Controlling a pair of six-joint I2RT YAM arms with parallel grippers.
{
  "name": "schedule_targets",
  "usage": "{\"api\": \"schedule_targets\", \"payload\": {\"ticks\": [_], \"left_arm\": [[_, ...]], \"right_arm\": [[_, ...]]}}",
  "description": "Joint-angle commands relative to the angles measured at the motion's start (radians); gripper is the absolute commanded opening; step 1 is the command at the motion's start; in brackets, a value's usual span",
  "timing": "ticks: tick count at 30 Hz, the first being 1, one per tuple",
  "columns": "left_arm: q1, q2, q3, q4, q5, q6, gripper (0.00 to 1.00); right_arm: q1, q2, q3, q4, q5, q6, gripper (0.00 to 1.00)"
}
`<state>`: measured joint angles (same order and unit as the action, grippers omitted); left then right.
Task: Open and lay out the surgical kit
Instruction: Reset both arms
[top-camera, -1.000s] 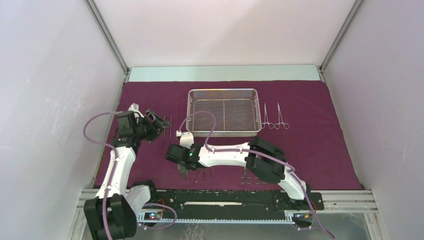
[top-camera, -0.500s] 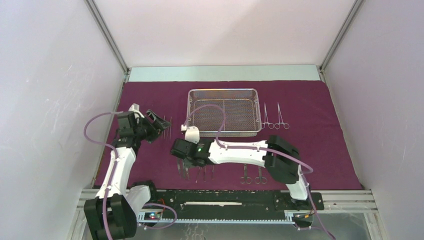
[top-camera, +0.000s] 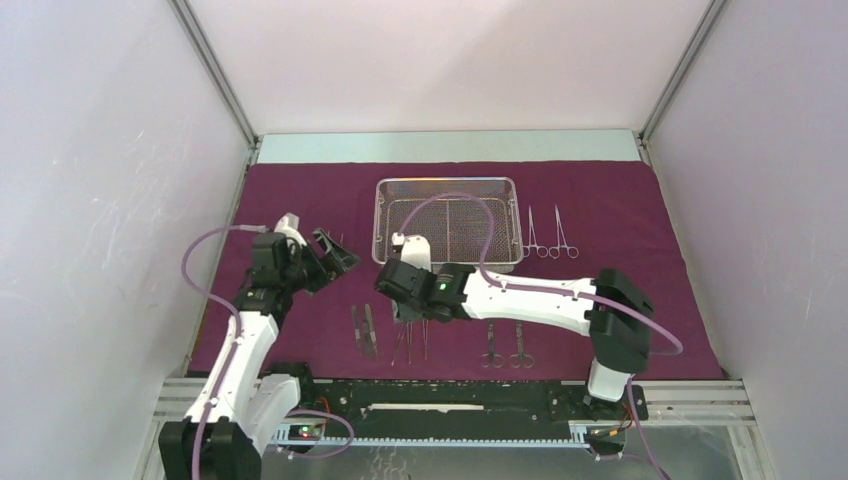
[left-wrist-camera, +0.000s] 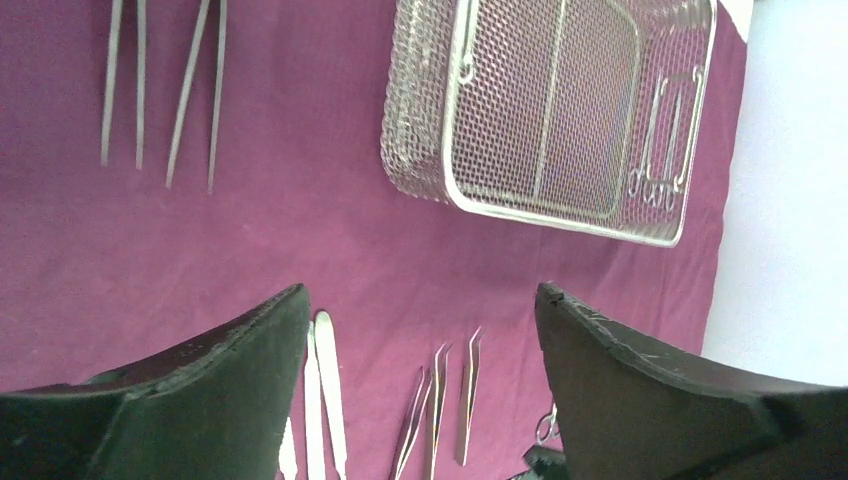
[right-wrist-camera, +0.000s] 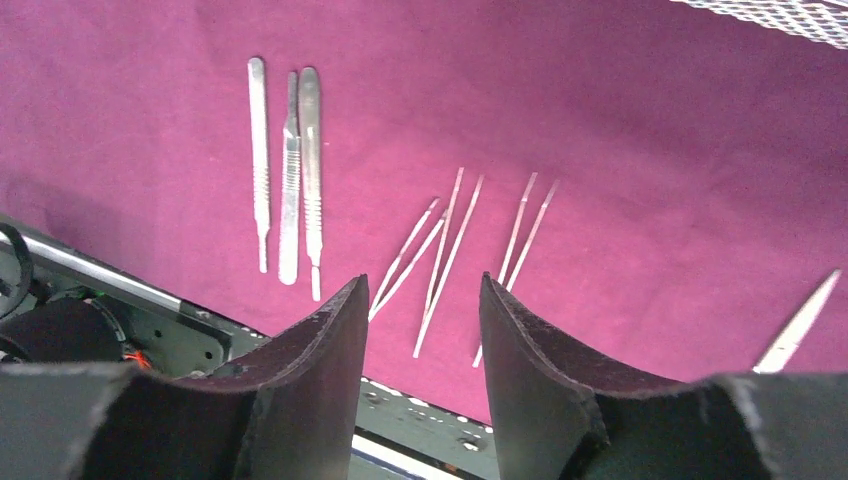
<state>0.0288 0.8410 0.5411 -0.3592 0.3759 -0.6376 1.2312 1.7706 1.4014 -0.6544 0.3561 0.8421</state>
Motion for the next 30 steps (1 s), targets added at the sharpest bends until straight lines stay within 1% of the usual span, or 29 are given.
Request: {"api": "schedule_targets", "payload": {"ticks": [1,3,4,7,8,10,14,17,23,27,30], "left_arm": [[-0.097,-0.046,-0.027,0.009,-0.082,-0.004,0.90],[-0.150,-0.052,-0.022,0.002,-0.106,0.000,0.96],[-0.175,-0.049,-0.011,-0.006,-0.123,0.013,0.99],[-0.241,-0.044,0.023,-0.018,-0.164,0.039,1.00],[-0.257,-0.047,0.033,-0.018,-0.177,0.048,1.00],[-0.286,-0.053,0.053,-0.022,-0.192,0.064,1.00],[-0.312,-0.071,0.099,-0.038,-0.212,0.104,1.00],[-0.316,-0.084,0.143,-0.066,-0.229,0.153,1.00],[-0.316,-0.102,0.252,-0.103,-0.262,0.219,1.00],[-0.316,-0.105,0.291,-0.105,-0.258,0.241,1.00],[-0.315,-0.098,0.315,-0.116,-0.271,0.246,1.00]], "right_arm": [[-0.016,-0.096,-0.048,0.029,0.023,-0.052,0.55],[-0.024,-0.123,-0.076,0.041,0.026,-0.066,0.60],[-0.032,-0.140,-0.098,0.051,0.026,-0.076,0.64],[-0.060,-0.205,-0.145,0.075,0.027,-0.102,0.73],[-0.079,-0.231,-0.163,0.088,0.026,-0.119,0.79],[-0.117,-0.295,-0.184,0.087,0.022,-0.153,0.87],[-0.218,-0.418,-0.218,0.094,0.016,-0.227,0.98],[-0.312,-0.515,-0.253,0.122,-0.001,-0.281,1.00],[-0.541,-0.671,-0.306,0.177,-0.075,-0.358,1.00],[-0.640,-0.733,-0.310,0.182,-0.082,-0.395,1.00],[-0.713,-0.785,-0.341,0.207,-0.140,-0.395,1.00]]}}
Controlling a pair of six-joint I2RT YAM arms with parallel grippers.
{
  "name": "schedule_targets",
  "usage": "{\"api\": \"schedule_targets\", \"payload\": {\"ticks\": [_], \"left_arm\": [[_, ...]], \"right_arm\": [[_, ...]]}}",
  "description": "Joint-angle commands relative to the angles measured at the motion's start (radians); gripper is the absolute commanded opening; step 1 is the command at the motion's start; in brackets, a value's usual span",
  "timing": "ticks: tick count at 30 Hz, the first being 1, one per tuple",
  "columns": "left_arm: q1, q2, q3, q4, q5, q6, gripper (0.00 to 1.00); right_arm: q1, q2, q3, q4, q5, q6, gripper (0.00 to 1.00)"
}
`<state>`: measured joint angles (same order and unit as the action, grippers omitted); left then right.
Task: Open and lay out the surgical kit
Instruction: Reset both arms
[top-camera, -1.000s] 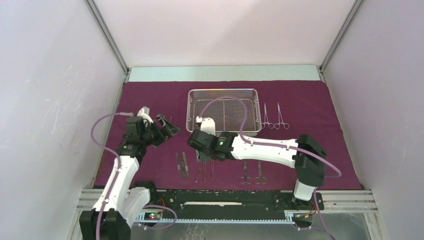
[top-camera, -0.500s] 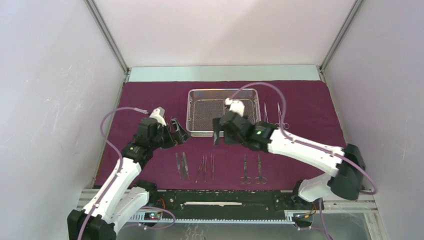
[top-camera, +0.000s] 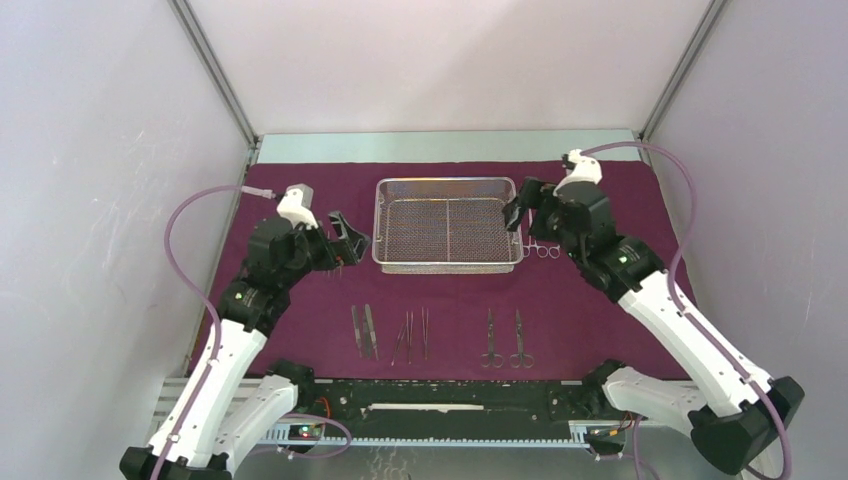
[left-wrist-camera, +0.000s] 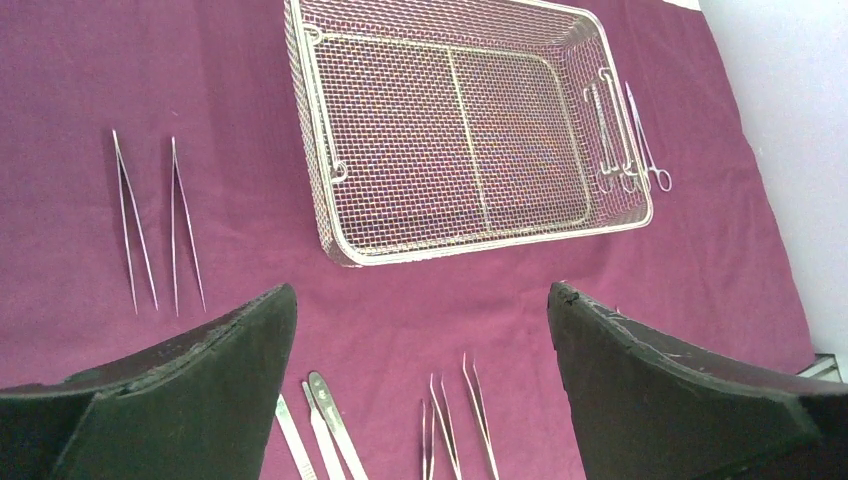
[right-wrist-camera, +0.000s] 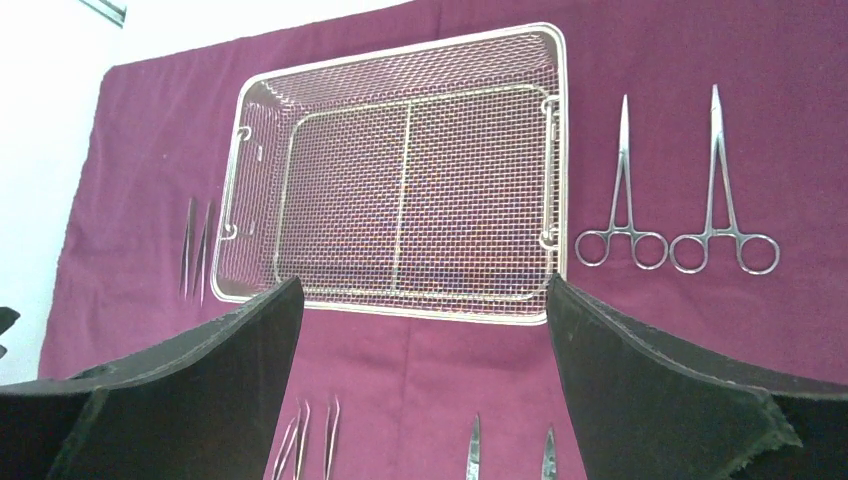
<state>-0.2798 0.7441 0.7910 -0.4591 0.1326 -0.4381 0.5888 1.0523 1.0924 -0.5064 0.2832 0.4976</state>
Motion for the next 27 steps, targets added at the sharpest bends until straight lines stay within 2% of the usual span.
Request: {"api": "schedule_targets", "payload": {"ticks": [1,7,27], "left_arm": [[-0.007,0.000,0.071,-0.019,-0.031,0.049,1.00],[-0.006,0.008,0.085,-0.018,-0.037,0.058,1.00],[-0.006,0.050,0.111,-0.009,-0.033,0.073,1.00]], "right_arm": [[-0.096,-0.084,-0.046,0.072,-0.087,-0.047,1.00],[-0.164,-0.123,-0.069,0.063,-0.097,-0.047,1.00],[-0.219,-0.110,-0.081,0.086,-0.151,-0.059,1.00]]}}
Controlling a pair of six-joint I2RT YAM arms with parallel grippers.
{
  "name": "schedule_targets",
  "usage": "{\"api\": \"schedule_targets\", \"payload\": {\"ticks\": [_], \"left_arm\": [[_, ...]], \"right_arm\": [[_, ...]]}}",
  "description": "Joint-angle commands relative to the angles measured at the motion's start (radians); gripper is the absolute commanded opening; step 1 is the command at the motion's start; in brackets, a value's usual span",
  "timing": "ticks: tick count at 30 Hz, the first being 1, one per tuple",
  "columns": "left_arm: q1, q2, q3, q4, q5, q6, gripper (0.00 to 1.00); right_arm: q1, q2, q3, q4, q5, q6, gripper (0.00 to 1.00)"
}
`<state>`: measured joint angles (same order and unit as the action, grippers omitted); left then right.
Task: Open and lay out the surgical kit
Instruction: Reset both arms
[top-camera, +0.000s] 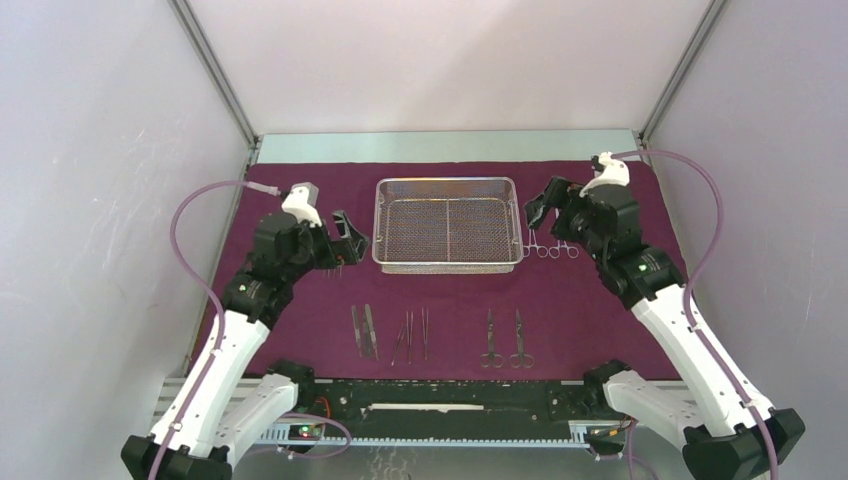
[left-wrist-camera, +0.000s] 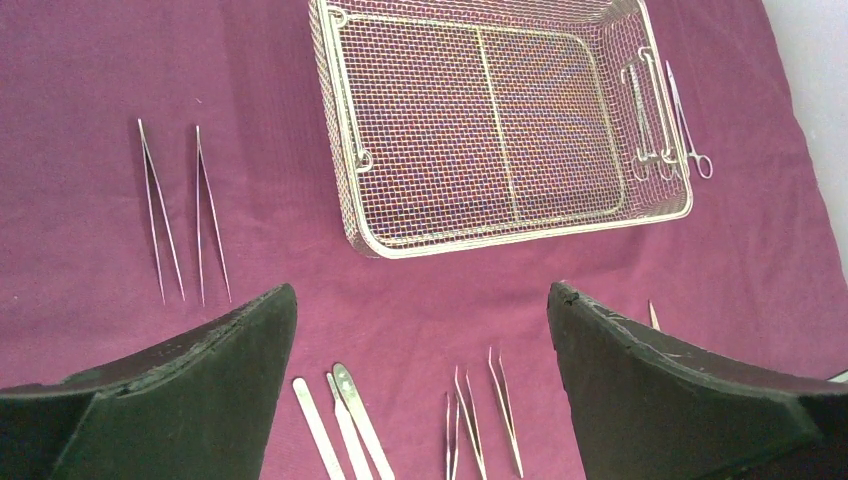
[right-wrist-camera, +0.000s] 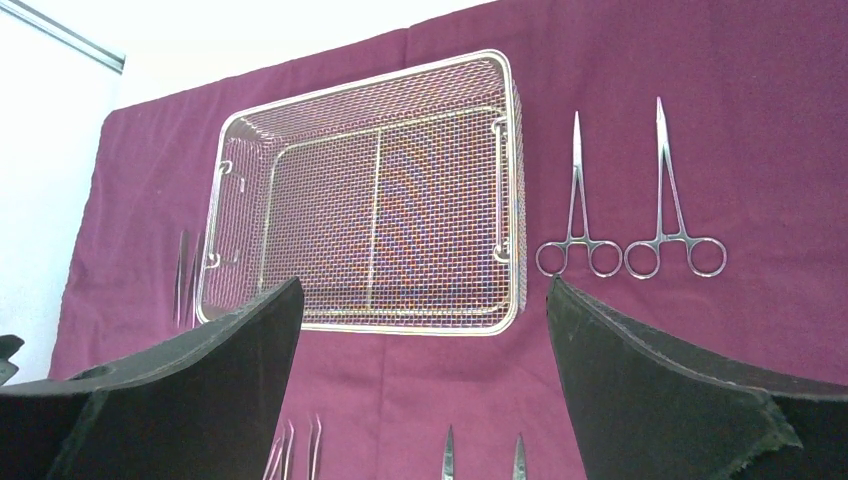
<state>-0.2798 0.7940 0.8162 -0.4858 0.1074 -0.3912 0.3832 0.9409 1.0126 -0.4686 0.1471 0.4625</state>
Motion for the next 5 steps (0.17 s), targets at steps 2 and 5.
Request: {"api": "schedule_targets", "payload": {"ticks": [2,5], "left_arm": [[-0.006,0.001,0.087,0.018,-0.008,0.027,1.00],[-0.006,0.001,0.088,0.019,-0.004,0.027,1.00]], "right_arm": [[-0.016,0.005,-0.002,0.049,-0.019,-0.024,1.00],[-0.018,0.009,-0.002,0.048,-0.020,-0.022,1.00]]}}
